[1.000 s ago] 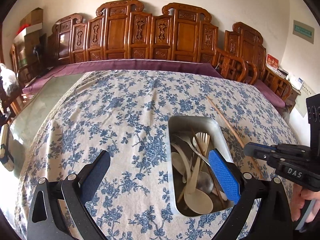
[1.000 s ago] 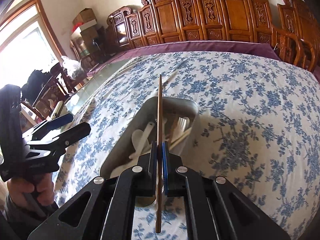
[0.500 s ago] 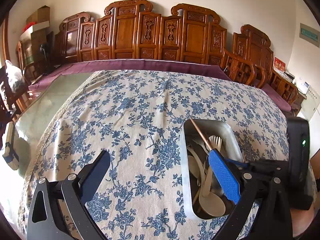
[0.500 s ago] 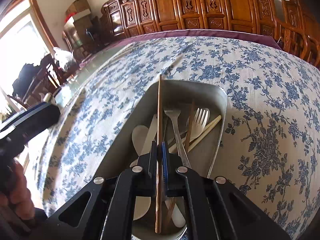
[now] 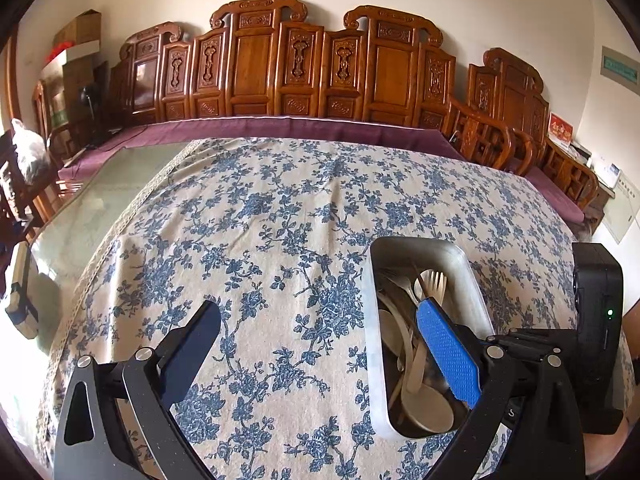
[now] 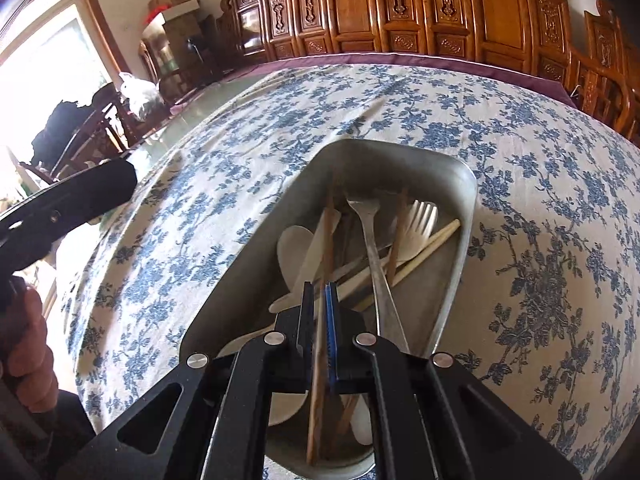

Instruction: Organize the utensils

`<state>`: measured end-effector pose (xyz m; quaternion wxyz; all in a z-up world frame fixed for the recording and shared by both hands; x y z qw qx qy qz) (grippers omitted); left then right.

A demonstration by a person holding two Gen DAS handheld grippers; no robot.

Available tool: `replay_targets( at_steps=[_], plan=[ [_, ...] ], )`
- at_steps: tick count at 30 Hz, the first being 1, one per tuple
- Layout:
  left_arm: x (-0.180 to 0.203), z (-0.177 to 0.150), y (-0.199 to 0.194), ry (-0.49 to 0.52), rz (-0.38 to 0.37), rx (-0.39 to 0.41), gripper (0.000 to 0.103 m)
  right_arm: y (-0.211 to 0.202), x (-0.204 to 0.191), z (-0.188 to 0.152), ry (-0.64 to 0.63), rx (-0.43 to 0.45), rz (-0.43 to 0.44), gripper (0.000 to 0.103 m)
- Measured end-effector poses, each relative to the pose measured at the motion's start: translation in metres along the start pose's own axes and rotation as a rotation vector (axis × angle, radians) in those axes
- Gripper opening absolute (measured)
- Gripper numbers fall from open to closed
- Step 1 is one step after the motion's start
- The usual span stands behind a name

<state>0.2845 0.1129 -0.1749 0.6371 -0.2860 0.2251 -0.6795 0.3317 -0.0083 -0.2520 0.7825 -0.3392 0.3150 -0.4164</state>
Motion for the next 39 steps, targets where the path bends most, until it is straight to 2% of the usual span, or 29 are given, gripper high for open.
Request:
replay_targets(
  at_steps=[6,13,15,17,21,23,26,29,32,39],
  plan=[
    [0.001,0.0,0.0,0.001,0.0,-0.001,0.095,-0.011,0.005,-0.001,-0.044,0.023,-0.035,0.007],
    [0.006,-0.001,-0.001,0.012,-0.002,0.001,0.095,-0.048,0.027,-0.005,-0.064,0.099,-0.098,0.009],
    [0.009,-0.003,-0.001,0.021,0.002,0.0,0.095,-0.059,0.034,-0.006,-0.066,0.115,-0.113,0.019],
    [0.012,-0.005,-0.001,0.023,0.001,-0.002,0.095,-0.07,0.041,-0.007,-0.069,0.132,-0.135,0.035],
    [0.019,-0.009,-0.003,0.029,0.009,-0.003,0.095,-0.087,0.05,-0.01,-0.065,0.167,-0.176,0.054],
    [0.022,-0.012,-0.005,0.029,0.012,-0.006,0.095,-0.098,0.055,-0.013,-0.049,0.189,-0.196,0.071],
    [0.027,-0.018,-0.008,0.017,0.013,-0.012,0.095,-0.112,0.06,-0.016,-0.037,0.216,-0.216,0.084],
    [0.033,-0.022,-0.013,0.01,0.023,-0.016,0.095,-0.122,0.062,-0.02,-0.028,0.228,-0.226,0.093],
    [0.039,-0.025,-0.021,0.008,0.036,-0.011,0.095,-0.131,0.063,-0.027,-0.023,0.234,-0.232,0.098],
    [0.06,-0.041,-0.045,0.025,0.059,-0.026,0.095,-0.154,0.064,-0.043,0.0,0.234,-0.241,0.1]
  ],
)
Point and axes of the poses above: each gripper's, at about its wrist camera, not at the fingertips, and y roughly the way its jaws point, x to its right, z to its top, the point moved 6 cm from there along y, roughly the way its jaws point, and after that the axes turned 4 degrees about -z, right-handed, at the moved point
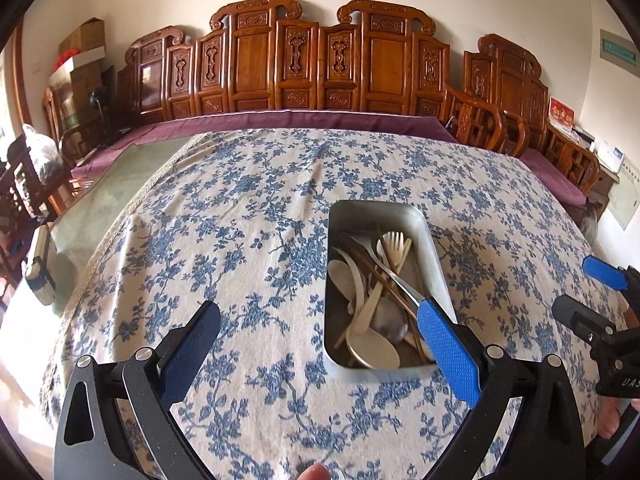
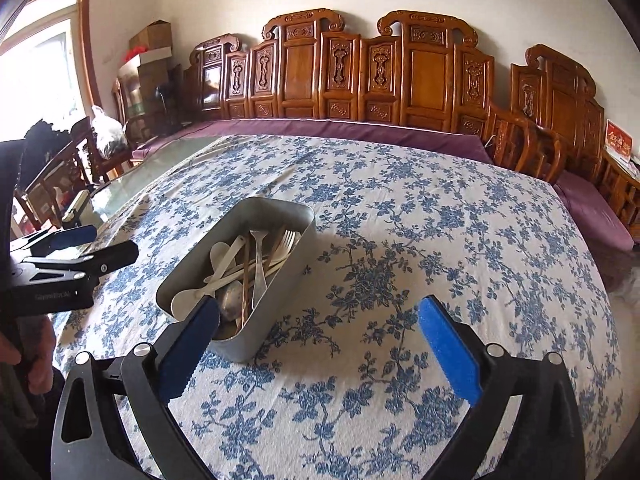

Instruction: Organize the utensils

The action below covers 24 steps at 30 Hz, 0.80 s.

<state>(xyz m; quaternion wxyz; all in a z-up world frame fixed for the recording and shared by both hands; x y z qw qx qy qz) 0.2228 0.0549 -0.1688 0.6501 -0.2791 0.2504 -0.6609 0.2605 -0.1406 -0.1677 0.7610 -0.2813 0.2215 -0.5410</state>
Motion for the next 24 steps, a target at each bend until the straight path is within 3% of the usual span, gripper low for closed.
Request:
replay_targets(
  at_steps=[12,20,24],
  plan=[
    [0.028,-0.022,-0.045,-0.015,-0.064,-0.042,0.095,-0.056,0.012,-0.014,0.034,0.036,-0.053,0.1],
    [0.039,-0.026,-0.077,0.012,-0.054,-0.01,0.095,-0.086,0.019,-0.026,0.062,0.041,-0.086,0.1],
    [0.048,-0.018,-0.099,0.037,-0.049,0.032,0.095,-0.112,0.018,-0.023,0.07,0.09,-0.077,0.1]
  ],
)
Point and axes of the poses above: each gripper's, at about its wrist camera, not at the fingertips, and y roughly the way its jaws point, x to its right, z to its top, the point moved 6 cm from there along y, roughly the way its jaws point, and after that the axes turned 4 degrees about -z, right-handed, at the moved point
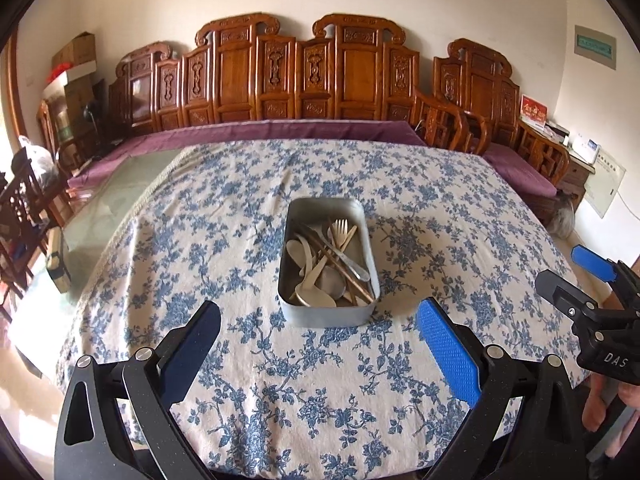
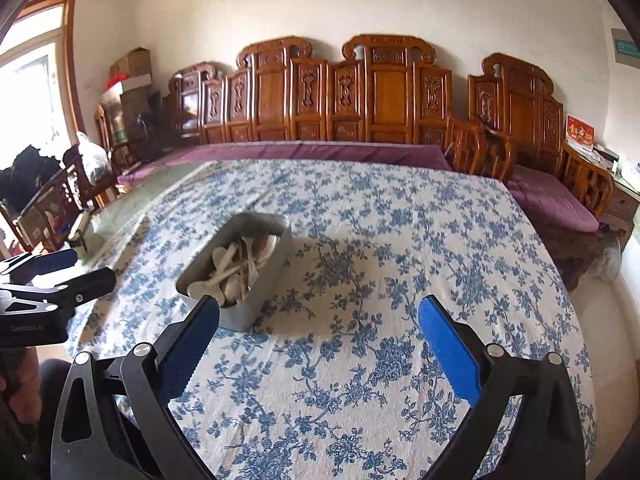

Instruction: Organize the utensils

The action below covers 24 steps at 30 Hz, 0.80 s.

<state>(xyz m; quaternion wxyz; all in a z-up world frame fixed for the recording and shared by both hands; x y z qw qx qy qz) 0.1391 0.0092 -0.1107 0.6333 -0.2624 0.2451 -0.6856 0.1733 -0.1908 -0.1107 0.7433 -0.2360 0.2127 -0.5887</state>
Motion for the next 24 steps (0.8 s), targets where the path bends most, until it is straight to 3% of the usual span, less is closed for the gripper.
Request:
replay_targets(
  at_steps=[9,17,24],
  plan=[
    [0.025,0.036,-0.07,0.03,-0.018,0.147,0.095,-0.073,-0.002,0.039,-0.011,0.153,-0.046,0.1],
    [0.039,0.047,-0.12,0.049,0.004,0.262,0.095,-0.115,-0.001,0.058,-0.009,0.244,-0.062,0.1],
    [0.041,0.048,-0.124,0.047,-0.004,0.272,0.095,-0.124,0.001,0.059,0.002,0.255,-0.068,0.1]
  ],
)
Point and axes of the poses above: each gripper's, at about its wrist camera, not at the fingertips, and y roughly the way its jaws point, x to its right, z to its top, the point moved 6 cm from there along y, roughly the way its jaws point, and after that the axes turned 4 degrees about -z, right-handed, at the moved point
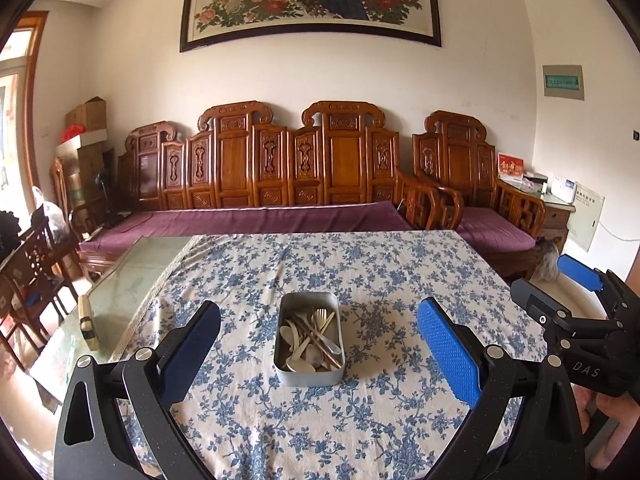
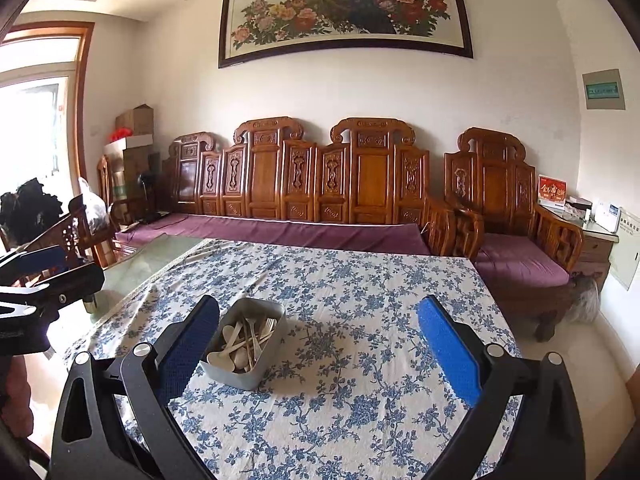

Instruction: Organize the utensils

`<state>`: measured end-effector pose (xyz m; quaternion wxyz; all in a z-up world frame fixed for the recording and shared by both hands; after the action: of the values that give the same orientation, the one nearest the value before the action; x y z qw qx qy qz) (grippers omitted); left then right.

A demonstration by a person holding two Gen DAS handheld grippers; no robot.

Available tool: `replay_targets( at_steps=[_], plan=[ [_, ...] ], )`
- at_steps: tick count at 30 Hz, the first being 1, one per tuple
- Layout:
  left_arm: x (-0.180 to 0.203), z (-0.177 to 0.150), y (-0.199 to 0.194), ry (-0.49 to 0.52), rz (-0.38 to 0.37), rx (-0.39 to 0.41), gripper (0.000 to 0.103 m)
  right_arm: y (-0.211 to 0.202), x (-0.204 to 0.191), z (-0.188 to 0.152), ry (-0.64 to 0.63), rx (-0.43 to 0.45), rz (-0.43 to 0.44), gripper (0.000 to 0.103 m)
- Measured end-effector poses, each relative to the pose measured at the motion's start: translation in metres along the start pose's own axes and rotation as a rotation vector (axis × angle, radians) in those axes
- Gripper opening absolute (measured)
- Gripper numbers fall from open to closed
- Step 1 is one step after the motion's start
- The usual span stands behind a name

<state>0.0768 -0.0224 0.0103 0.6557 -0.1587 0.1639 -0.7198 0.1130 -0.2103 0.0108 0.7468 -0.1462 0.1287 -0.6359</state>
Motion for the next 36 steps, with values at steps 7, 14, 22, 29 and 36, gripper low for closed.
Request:
replay_targets(
  at_steps=[7,14,22,29,36],
  plan=[
    [-0.0019,-0.0034,0.0036,-0.006,0.005,-0.007,0.095,0.0016,0.0,-0.0029,0.009,-0.005,-0.005,0.1],
    [-0.0021,-0.0046,0.0057,-0.005,0.003,-0.011,0.095,0.0019,0.0002,-0.0045,0.016,-0.008,-0.007,0.1],
    [-0.0032,-0.0046,0.0054,-0.006,0.002,-0.011,0.095,0.0007,0.0019,-0.0051,0.019,-0.002,-0.012,0.1],
    [-0.0043,-0.0052,0.0064,-0.004,0.004,-0.01,0.095,0.0006,0.0022,-0.0048,0.022,-0.004,-0.01,0.1],
    [-0.0029,-0.0059,0.007,-0.005,0.003,-0.012,0.095,0.0,0.0036,-0.0048,0.025,-0.005,-0.01,0.1]
  ],
)
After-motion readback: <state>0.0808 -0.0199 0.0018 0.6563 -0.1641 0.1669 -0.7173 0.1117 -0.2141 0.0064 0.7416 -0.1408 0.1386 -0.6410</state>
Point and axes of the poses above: each gripper's, at about its wrist camera, not at the fingertips, and y roughly the way its jaws point, x to its right, z to its top, the point moved 6 cm from there along y, roughly the way its jaws point, and after that the axes turned 4 degrees about -z, right-handed, at the moved point
